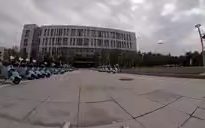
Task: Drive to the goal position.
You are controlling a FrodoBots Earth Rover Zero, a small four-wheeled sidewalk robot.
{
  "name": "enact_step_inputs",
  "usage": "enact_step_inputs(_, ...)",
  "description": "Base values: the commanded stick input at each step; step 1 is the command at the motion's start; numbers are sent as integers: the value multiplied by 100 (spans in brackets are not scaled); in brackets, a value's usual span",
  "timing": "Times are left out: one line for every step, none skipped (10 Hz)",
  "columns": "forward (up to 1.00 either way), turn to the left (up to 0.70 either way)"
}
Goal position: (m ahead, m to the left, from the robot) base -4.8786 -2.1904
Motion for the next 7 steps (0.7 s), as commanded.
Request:
enact_step_inputs(70, 1)
enact_step_inputs(70, 0)
enact_step_inputs(70, 0)
enact_step_inputs(70, 0)
enact_step_inputs(70, 0)
enact_step_inputs(70, 0)
enact_step_inputs(70, 0)
